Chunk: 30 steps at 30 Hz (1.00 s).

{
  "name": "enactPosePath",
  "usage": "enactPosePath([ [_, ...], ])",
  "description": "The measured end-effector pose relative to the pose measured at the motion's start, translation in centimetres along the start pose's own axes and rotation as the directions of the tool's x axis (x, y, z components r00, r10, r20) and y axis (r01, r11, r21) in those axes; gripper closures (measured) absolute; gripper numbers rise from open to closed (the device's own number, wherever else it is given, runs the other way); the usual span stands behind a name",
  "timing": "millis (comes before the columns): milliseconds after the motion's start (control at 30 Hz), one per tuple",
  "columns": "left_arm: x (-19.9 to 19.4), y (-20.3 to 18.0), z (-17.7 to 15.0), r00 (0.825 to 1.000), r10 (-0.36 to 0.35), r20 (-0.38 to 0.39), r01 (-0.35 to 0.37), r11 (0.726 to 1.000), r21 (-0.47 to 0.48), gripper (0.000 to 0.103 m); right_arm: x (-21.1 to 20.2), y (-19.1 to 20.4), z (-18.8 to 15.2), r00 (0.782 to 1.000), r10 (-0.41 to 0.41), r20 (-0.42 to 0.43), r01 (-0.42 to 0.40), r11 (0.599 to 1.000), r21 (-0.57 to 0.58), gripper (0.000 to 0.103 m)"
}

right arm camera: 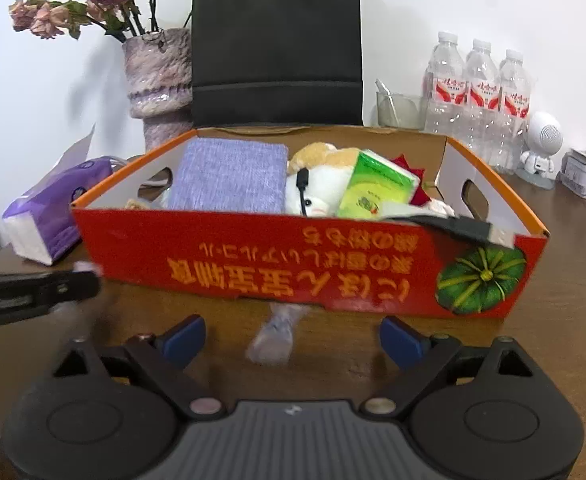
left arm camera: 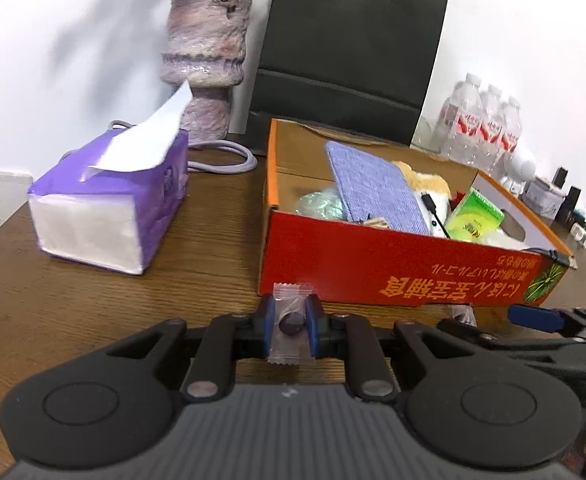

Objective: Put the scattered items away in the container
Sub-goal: 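Lift the candy with the left tool while the right tool grasps the clear packet, then carry the candy and clear packet into the box and open both tools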

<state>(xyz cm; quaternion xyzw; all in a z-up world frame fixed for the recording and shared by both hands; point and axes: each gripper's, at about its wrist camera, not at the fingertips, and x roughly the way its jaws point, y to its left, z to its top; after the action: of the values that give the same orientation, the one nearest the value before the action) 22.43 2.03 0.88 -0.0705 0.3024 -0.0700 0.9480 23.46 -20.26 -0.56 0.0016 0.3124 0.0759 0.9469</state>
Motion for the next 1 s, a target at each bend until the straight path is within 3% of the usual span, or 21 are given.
enactPosePath([
  [200,-0.7,-0.2,0.1,1.0,-0.02,0.019,0.02,1.0,0.017,0.086,1.0,0.6,0.2,0.999,-0.041,-0.017,0.041,0.999,-0.001,0.013],
  [267,-0.9,-0.4,0.0,1.0,-0.015,0.022,0.014,1.0,0.022,0.086,1.3,0.7,0.2,0.998,-0.05,-0.031,0.05,0.999,-0.015,0.031],
  [300,-0.9,-0.5,-0.1,1.0,-0.012,0.024,0.011,1.0,0.023,0.086,1.2,0.7,0.2,0.999,-0.041,-0.028,0.041,0.999,-0.013,0.049],
  [333,-0.9,-0.5,-0.1,1.0,-0.009,0.026,0.009,1.0,0.023,0.086,1.0,0.7,0.3,0.999,-0.042,-0.028,0.041,0.999,-0.018,0.076],
  [367,-1.0,-0.6,-0.1,1.0,-0.004,0.03,0.003,1.0,0.022,0.086,0.8,0.7,0.3,0.999,-0.044,-0.03,0.044,0.999,-0.023,0.087],
  [500,-1.6,-1.5,-0.5,0.999,0.004,0.047,-0.005,1.0,0.026,0.086,-0.4,0.1,0.1,1.0,0.007,-0.023,-0.007,1.0,0.001,0.086],
  [767,-4.4,-3.9,-0.7,0.994,-0.02,0.108,0.015,0.999,0.047,0.086,-5.6,-1.7,0.0,0.993,0.087,0.078,-0.087,0.996,0.001,0.086],
  [1000,-5.8,-6.9,2.8,0.979,-0.078,0.189,0.071,0.997,0.044,0.086,-9.1,-3.2,2.3,0.977,0.109,0.186,-0.109,0.994,-0.008,0.086],
])
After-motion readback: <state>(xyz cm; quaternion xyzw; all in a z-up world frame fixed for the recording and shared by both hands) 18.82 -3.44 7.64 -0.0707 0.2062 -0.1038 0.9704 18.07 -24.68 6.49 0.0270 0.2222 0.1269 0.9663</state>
